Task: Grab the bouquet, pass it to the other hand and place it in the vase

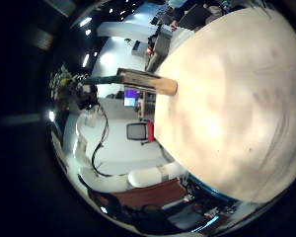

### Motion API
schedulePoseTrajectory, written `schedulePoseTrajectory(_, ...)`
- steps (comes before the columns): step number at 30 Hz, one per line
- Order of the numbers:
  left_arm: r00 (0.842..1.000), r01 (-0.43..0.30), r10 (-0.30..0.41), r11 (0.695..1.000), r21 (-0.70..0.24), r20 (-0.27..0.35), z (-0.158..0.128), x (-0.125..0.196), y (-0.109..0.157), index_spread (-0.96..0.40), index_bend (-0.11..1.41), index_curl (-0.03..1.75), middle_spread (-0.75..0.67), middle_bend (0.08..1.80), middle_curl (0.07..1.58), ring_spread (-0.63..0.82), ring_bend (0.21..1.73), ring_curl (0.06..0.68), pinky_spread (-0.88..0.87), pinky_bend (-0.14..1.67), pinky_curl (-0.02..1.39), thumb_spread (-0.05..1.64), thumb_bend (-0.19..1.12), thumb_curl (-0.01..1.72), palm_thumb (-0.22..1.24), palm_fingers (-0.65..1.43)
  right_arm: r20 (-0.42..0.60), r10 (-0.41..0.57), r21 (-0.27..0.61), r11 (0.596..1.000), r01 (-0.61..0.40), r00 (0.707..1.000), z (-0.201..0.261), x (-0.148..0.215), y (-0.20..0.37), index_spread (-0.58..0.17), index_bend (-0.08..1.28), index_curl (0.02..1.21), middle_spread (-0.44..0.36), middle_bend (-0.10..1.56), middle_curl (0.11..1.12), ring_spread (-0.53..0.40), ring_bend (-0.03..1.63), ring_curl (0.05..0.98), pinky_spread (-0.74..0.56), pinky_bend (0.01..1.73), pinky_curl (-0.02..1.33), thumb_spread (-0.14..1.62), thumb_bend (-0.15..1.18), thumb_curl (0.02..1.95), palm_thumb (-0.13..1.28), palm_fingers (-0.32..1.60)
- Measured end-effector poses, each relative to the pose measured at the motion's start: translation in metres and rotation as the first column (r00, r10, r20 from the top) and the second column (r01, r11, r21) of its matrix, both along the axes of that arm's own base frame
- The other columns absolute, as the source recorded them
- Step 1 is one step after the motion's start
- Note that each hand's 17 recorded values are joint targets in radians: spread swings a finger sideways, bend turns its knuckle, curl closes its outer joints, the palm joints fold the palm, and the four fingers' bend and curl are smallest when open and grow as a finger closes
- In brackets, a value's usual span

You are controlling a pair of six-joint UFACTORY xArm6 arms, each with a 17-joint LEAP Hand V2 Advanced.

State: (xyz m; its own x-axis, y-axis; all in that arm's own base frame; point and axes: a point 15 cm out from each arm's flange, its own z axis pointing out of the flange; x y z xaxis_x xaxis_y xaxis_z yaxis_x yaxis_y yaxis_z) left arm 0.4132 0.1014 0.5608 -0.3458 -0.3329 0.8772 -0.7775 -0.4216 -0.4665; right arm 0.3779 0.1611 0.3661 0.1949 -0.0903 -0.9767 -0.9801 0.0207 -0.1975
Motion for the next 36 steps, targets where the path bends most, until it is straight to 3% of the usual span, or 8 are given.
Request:
schedulePoseTrajectory(18, 0.999, -0.01, 0.01, 1.0, 0.002, -0.034, -0.034, 0.017, 0.001, -0.63, 0.29, 1.55, -0.49, 1.17, 0.92, -0.41, 1.43, 0.604, -0.59, 1.07, 0.77, 0.22, -0.03, 0.92, 1.08, 1.08, -0.006, 0.002, 0.002, 1.0, -0.002, 1.0, -0.001, 0.0, 0.0, -0.26, 0.17, 0.29, 0.162, 0.18, 0.27, 0.236, 0.31, 0.261, 0.37, 0.45, 0.31, 0.97, -0.02, 0.54, 0.92, 0.0)
schedulePoseTrajectory(29, 1.0, -0.009, 0.01, 1.0, 0.009, -0.029, -0.039, 0.017, 0.002, -0.59, 0.19, 1.55, -0.49, 1.14, 0.91, -0.41, 1.41, 0.583, -0.6, 1.1, 0.75, 0.46, -0.04, 0.83, 0.92, 1.08, -0.008, 0.004, 0.005, 1.0, -0.004, 1.0, -0.002, -0.001, 0.0, -0.26, 0.18, 0.3, 0.162, 0.17, 0.27, 0.235, 0.3, 0.262, 0.37, 0.44, 0.31, 0.97, -0.02, 0.55, 0.92, 0.02)
schedulePoseTrajectory(35, 0.996, 0.002, 0.0, 1.0, 0.02, -0.09, -0.078, 0.018, 0.015, -0.54, 0.11, 1.48, -0.49, 1.01, 0.89, -0.44, 1.35, 0.557, -0.63, 1.19, 0.73, 0.46, -0.05, 0.78, 0.81, 0.92, -0.007, 0.009, 0.007, 1.0, -0.009, 1.0, -0.001, -0.002, 0.001, -0.245, 0.2, 0.32, 0.168, 0.17, 0.26, 0.238, 0.29, 0.259, 0.37, 0.42, 0.3, 0.97, -0.02, 0.55, 0.92, 0.05)
schedulePoseTrajectory(36, 0.994, 0.009, -0.007, 1.0, 0.025, -0.106, -0.086, 0.017, 0.016, -0.5, 0.05, 1.42, -0.47, 0.88, 0.86, -0.45, 1.3, 0.548, -0.64, 1.17, 0.7, 0.54, -0.09, 0.75, 0.71, 0.5, -0.007, 0.01, 0.007, 1.0, -0.01, 1.0, -0.001, -0.002, 0.001, -0.243, 0.2, 0.33, 0.167, 0.17, 0.26, 0.233, 0.29, 0.257, 0.37, 0.41, 0.3, 0.97, -0.02, 0.55, 0.93, 0.05)
